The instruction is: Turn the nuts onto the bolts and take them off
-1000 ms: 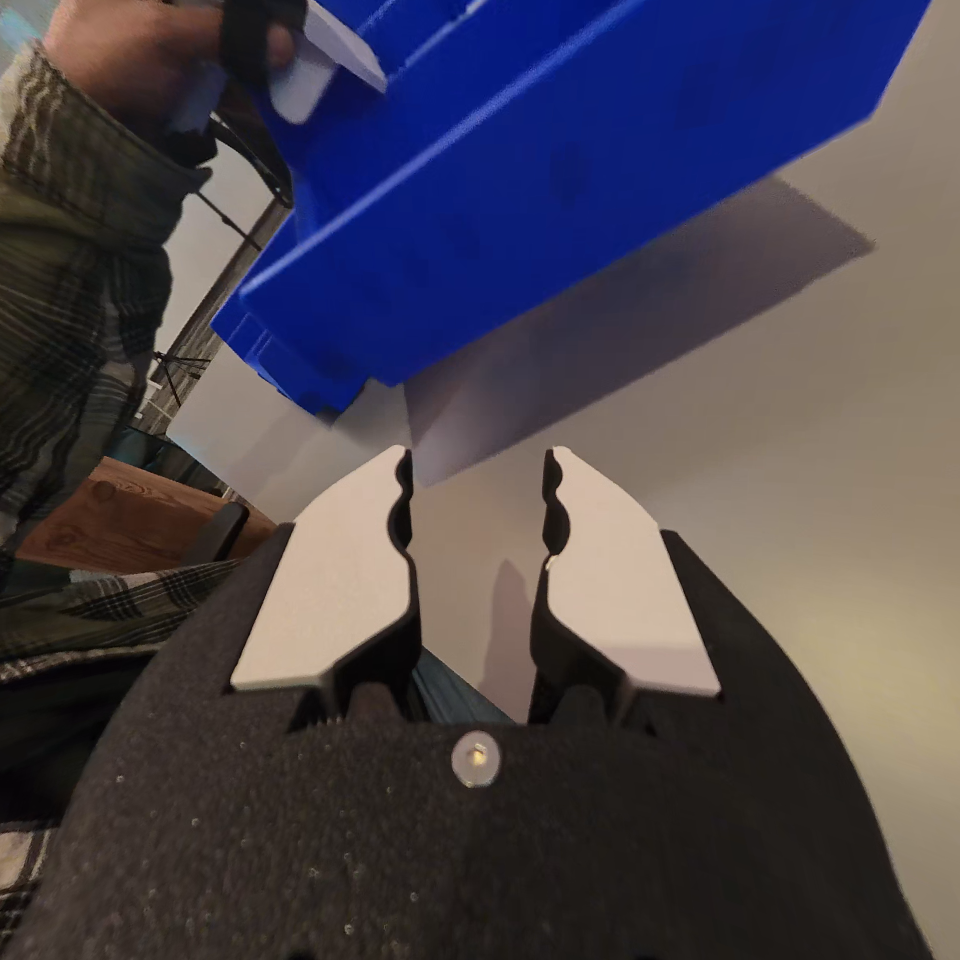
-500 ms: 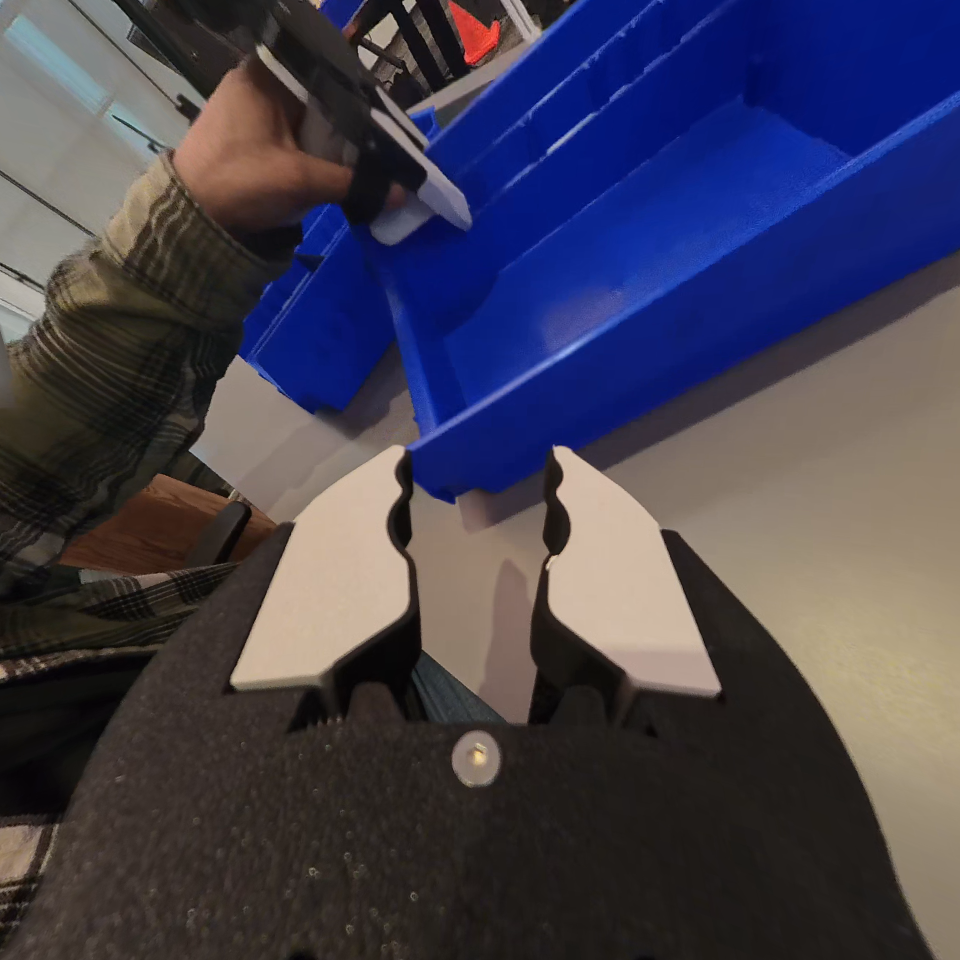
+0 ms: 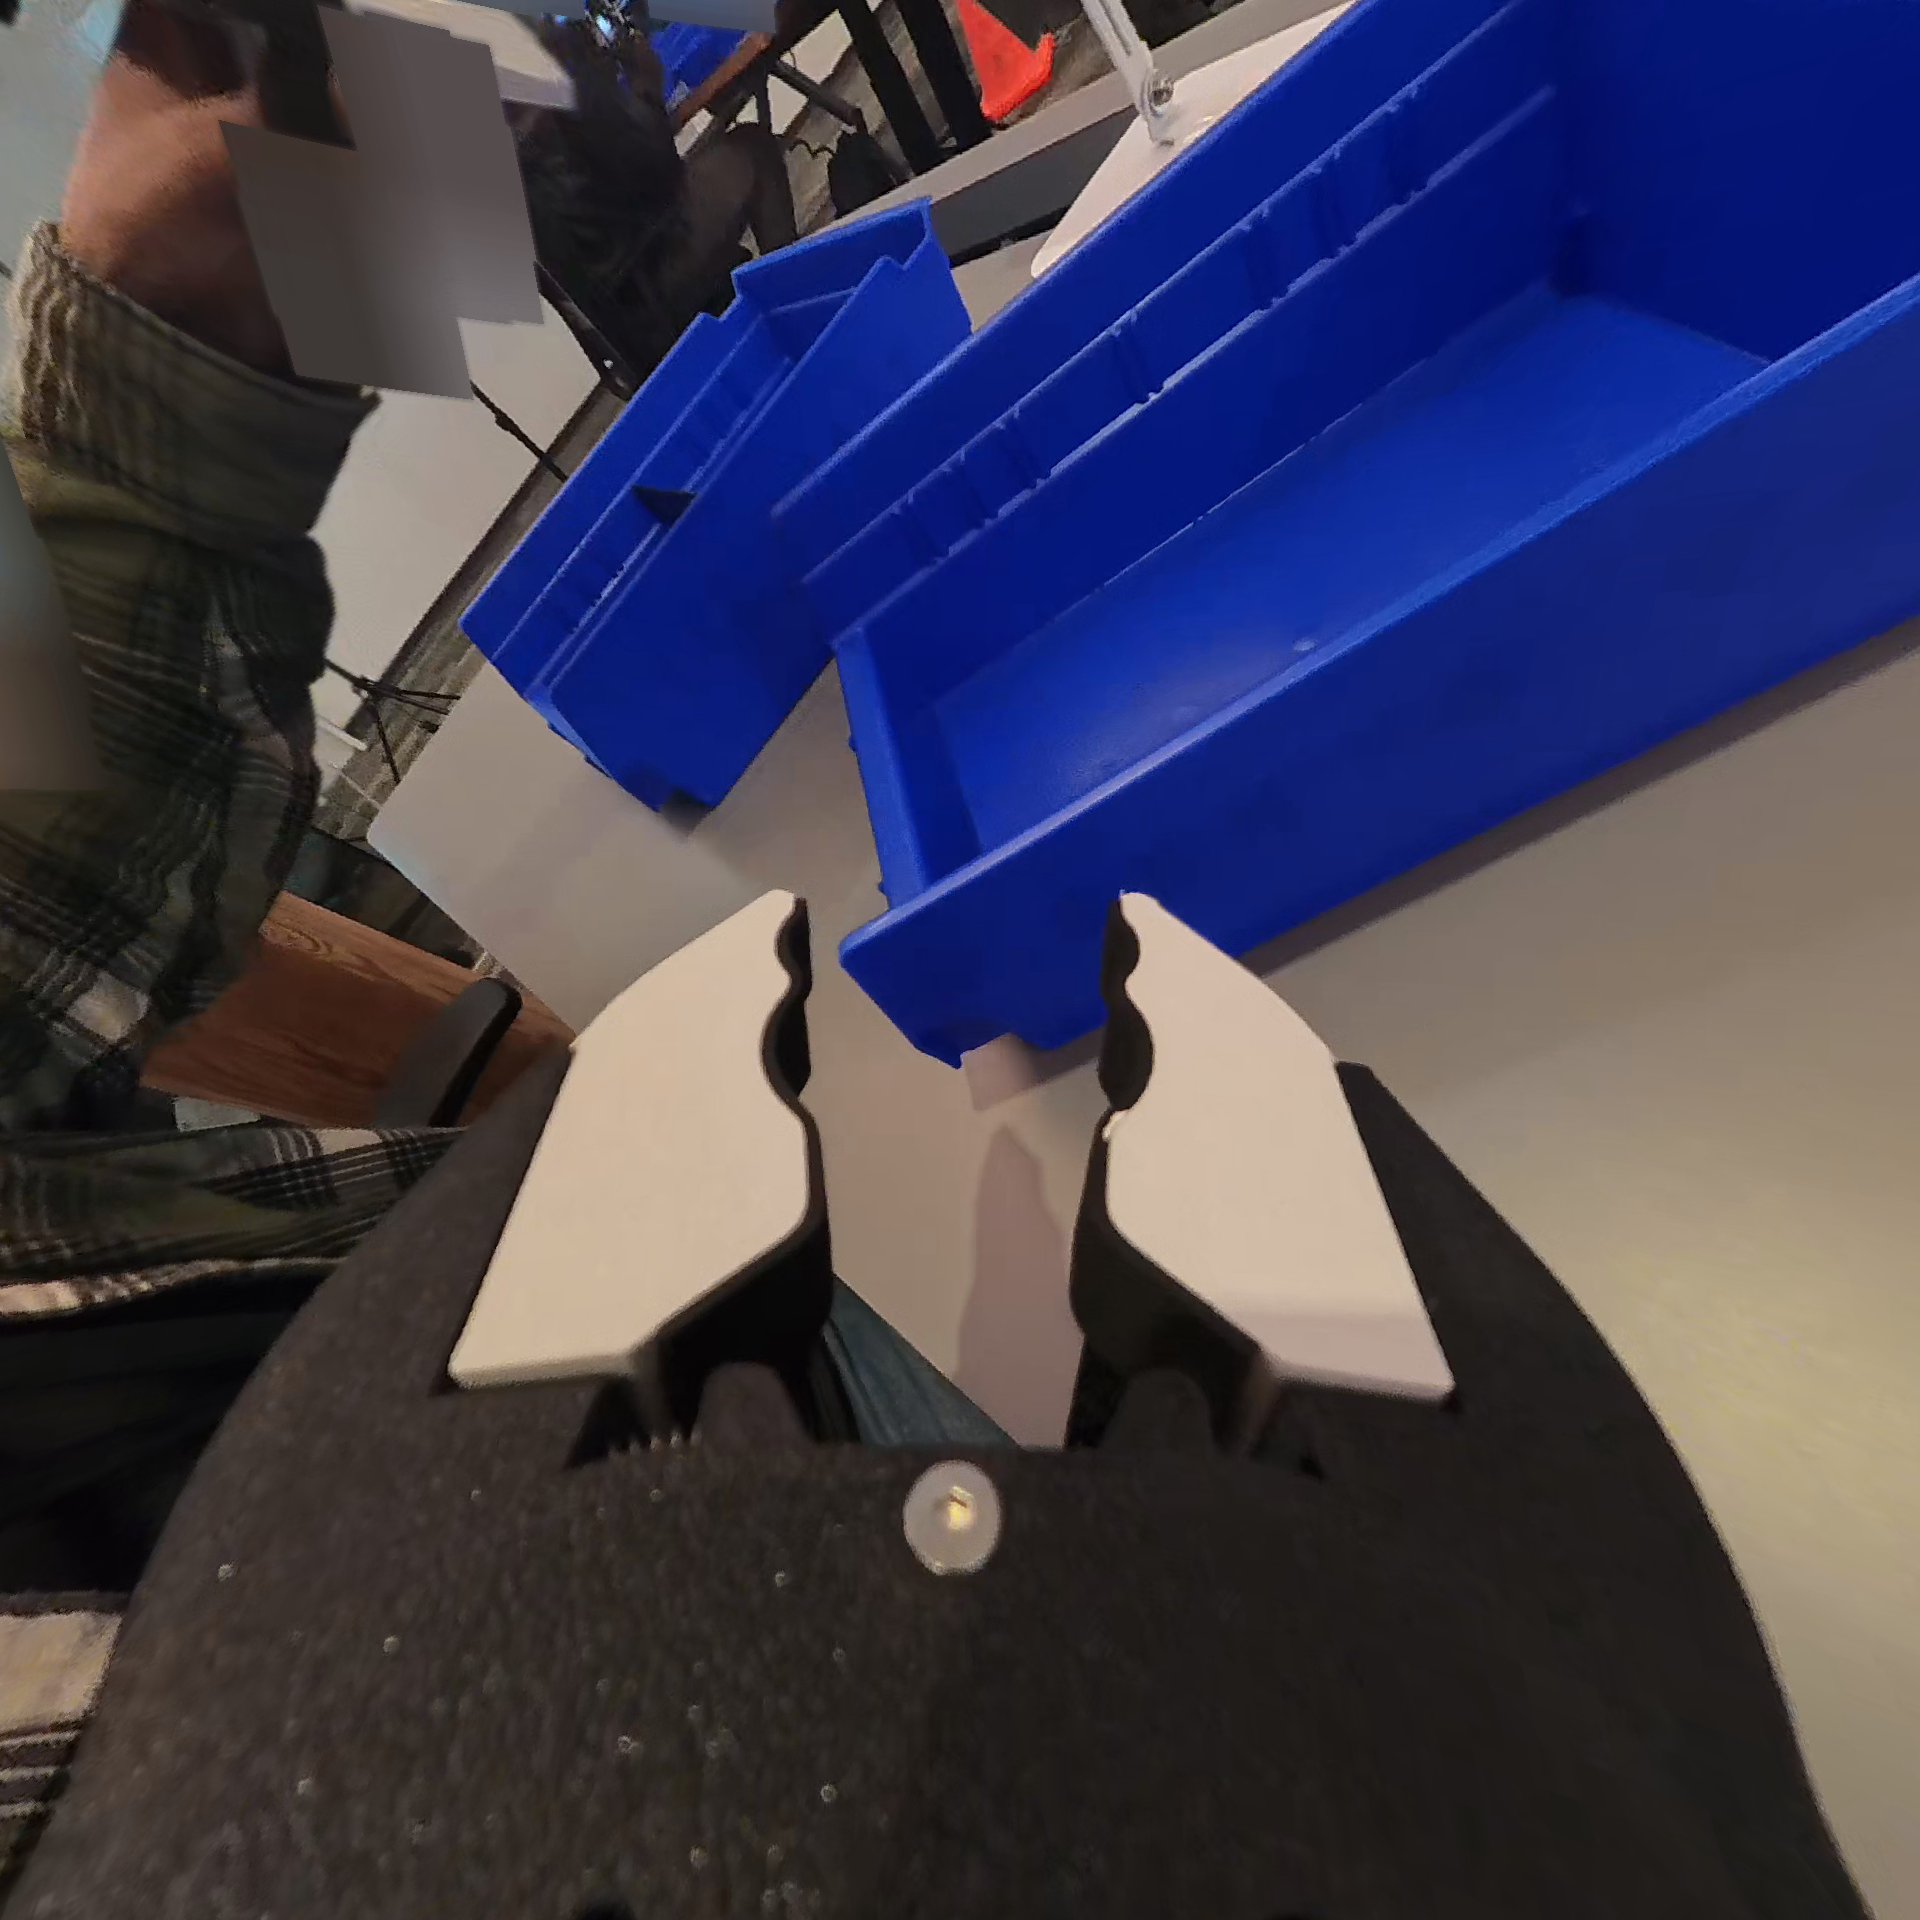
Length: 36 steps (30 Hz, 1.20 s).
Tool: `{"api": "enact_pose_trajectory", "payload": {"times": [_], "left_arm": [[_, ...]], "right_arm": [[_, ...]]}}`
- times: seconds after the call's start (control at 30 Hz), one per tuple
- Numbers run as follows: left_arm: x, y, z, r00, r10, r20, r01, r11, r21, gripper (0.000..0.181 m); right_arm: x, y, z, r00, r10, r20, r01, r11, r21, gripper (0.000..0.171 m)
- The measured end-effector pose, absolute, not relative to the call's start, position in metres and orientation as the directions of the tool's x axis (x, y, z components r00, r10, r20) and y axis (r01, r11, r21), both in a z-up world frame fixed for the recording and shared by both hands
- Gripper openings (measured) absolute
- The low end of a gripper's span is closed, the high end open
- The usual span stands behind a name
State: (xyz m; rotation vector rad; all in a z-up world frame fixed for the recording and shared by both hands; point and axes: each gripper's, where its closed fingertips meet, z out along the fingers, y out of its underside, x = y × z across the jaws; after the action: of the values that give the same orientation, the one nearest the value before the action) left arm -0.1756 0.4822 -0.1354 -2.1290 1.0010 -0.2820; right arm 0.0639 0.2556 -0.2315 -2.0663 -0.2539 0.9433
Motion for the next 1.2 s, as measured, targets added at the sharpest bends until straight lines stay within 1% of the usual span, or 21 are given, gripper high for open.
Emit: {"api": "enact_pose_trajectory", "payload": {"times": [0.1, 0.17, 0.3, 0.43, 0.57, 0.63, 0.7, 0.77, 0.8, 0.83, 0.87, 0.9, 0.97, 1.0, 1.03, 1.1, 1.2], "left_arm": [[-0.255, 0.488, -0.133, 0.781, -0.624, -0.035, -0.446, -0.517, -0.73, 0.122], [-0.306, 0.485, -0.146, 0.841, -0.541, 0.012, -0.377, -0.602, -0.704, 0.128], [-0.382, 0.465, -0.187, 0.911, -0.404, 0.08, -0.259, -0.713, -0.652, 0.129], [-0.409, 0.442, -0.236, 0.932, -0.34, 0.128, -0.212, -0.795, -0.568, 0.129], [-0.414, 0.431, -0.273, 0.937, -0.336, 0.096, -0.26, -0.854, -0.451, 0.124], [-0.412, 0.428, -0.284, 0.932, -0.343, 0.118, -0.27, -0.873, -0.406, 0.114], [-0.411, 0.422, -0.295, 0.923, -0.36, 0.136, -0.296, -0.89, -0.348, 0.1], [-0.406, 0.413, -0.306, 0.906, -0.37, 0.206, -0.31, -0.911, -0.273, 0.077], [-0.396, 0.41, -0.306, 0.881, -0.372, 0.292, -0.3, -0.917, -0.263, 0.054], [-0.389, 0.407, -0.305, 0.86, -0.365, 0.356, -0.286, -0.923, -0.257, 0.037], [-0.388, 0.407, -0.304, 0.857, -0.36, 0.37, -0.279, -0.926, -0.255, 0.03], [-0.39, 0.408, -0.305, 0.864, -0.365, 0.347, -0.287, -0.923, -0.257, 0.026], [-0.401, 0.411, -0.307, 0.891, -0.382, 0.243, -0.321, -0.912, -0.256, 0.011], [-0.41, 0.414, -0.308, 0.905, -0.389, 0.172, -0.341, -0.905, -0.254, 0.006], [-0.417, 0.415, -0.308, 0.913, -0.381, 0.148, -0.338, -0.907, -0.25, 0.005], [-0.423, 0.412, -0.308, 0.915, -0.357, 0.187, -0.309, -0.92, -0.241, 0.005], [-0.441, 0.405, -0.308, 0.927, -0.341, 0.158, -0.299, -0.924, -0.241, 0.005]], "right_arm": [[0.062, 0.256, -0.234, 0.694, 0.481, -0.536, -0.141, -0.639, -0.756, 0.053], [0.06, 0.257, -0.234, 0.69, 0.485, -0.537, -0.137, -0.64, -0.756, 0.054], [0.058, 0.259, -0.234, 0.693, 0.489, -0.529, -0.129, -0.638, -0.759, 0.054], [0.059, 0.262, -0.234, 0.696, 0.485, -0.53, -0.13, -0.64, -0.757, 0.054], [0.059, 0.265, -0.232, 0.706, 0.48, -0.52, -0.127, -0.637, -0.761, 0.054], [0.061, 0.266, -0.233, 0.715, 0.473, -0.515, -0.124, -0.64, -0.759, 0.054], [0.062, 0.265, -0.233, 0.718, 0.469, -0.513, -0.123, -0.641, -0.758, 0.054], [0.063, 0.265, -0.232, 0.722, 0.468, -0.51, -0.122, -0.639, -0.76, 0.054], [0.063, 0.265, -0.231, 0.723, 0.468, -0.509, -0.123, -0.637, -0.761, 0.054], [0.063, 0.265, -0.23, 0.722, 0.469, -0.509, -0.125, -0.635, -0.763, 0.054], [0.063, 0.265, -0.23, 0.721, 0.47, -0.509, -0.126, -0.633, -0.763, 0.054], [0.063, 0.265, -0.23, 0.721, 0.471, -0.509, -0.127, -0.633, -0.764, 0.054], [0.063, 0.264, -0.23, 0.717, 0.475, -0.511, -0.129, -0.63, -0.766, 0.054], [0.063, 0.264, -0.23, 0.714, 0.476, -0.513, -0.131, -0.63, -0.766, 0.054], [0.063, 0.264, -0.23, 0.712, 0.477, -0.516, -0.134, -0.629, -0.766, 0.054], [0.064, 0.263, -0.231, 0.706, 0.48, -0.521, -0.14, -0.627, -0.766, 0.054], [0.065, 0.263, -0.233, 0.699, 0.482, -0.529, -0.143, -0.63, -0.763, 0.053]]}}
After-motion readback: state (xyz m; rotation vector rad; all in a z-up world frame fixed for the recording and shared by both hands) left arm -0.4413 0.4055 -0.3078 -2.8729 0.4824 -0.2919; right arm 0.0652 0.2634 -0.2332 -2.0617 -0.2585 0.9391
